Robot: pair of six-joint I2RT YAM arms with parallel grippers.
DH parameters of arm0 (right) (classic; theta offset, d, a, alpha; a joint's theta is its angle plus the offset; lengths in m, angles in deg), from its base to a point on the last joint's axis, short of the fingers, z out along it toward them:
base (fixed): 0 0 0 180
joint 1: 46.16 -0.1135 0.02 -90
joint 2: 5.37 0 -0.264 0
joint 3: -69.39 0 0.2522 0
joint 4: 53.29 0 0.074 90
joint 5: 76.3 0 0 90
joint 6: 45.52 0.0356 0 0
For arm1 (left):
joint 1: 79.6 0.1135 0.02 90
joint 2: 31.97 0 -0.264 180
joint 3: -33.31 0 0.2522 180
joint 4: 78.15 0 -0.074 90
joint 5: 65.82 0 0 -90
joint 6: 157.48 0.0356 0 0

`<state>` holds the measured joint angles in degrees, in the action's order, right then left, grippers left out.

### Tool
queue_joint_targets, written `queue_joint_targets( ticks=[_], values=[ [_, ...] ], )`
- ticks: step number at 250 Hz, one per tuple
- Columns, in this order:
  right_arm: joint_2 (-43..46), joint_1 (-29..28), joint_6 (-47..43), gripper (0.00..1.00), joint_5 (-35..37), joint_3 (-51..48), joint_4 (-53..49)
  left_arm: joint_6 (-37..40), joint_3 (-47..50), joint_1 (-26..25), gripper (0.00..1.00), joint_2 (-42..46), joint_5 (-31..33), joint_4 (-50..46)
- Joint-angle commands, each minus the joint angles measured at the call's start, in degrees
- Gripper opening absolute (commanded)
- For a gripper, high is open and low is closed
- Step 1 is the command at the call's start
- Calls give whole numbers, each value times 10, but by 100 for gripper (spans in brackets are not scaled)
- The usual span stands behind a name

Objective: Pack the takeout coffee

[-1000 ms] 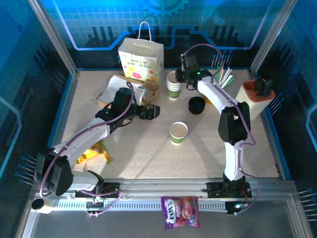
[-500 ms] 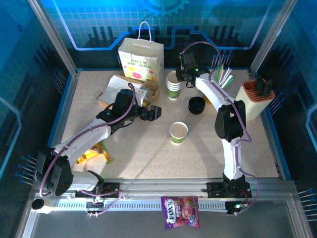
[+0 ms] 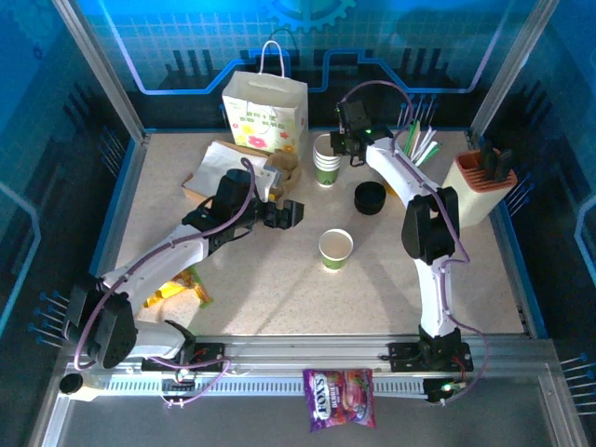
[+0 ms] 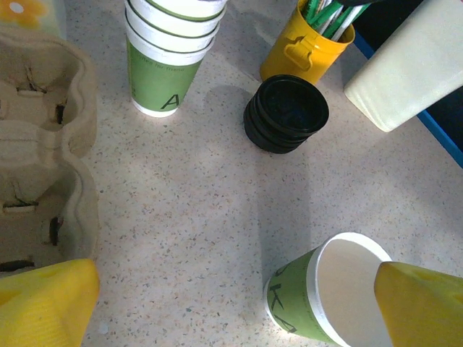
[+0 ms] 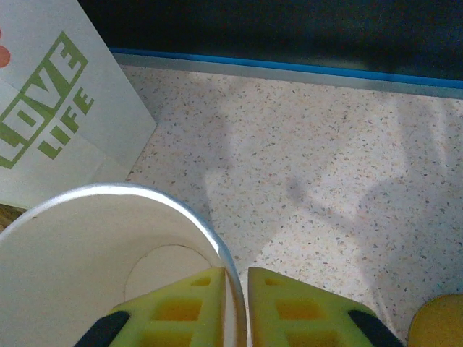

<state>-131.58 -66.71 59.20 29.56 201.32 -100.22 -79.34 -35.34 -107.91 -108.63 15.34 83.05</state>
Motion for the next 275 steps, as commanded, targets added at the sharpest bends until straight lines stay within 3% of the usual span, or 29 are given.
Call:
queue_joint_targets(
  ticks=[1,115,275],
  values=[
    [-12,5,-3,14,-8,27,-16,6,11,-5,98,17,-3,17],
    [-22,5,14,6,-32,58,-42,4,21,-6,98,22,-2,25],
    [71,21,67,1,-90,59,-32,2,27,-7,99,33,-5,32]
  ],
)
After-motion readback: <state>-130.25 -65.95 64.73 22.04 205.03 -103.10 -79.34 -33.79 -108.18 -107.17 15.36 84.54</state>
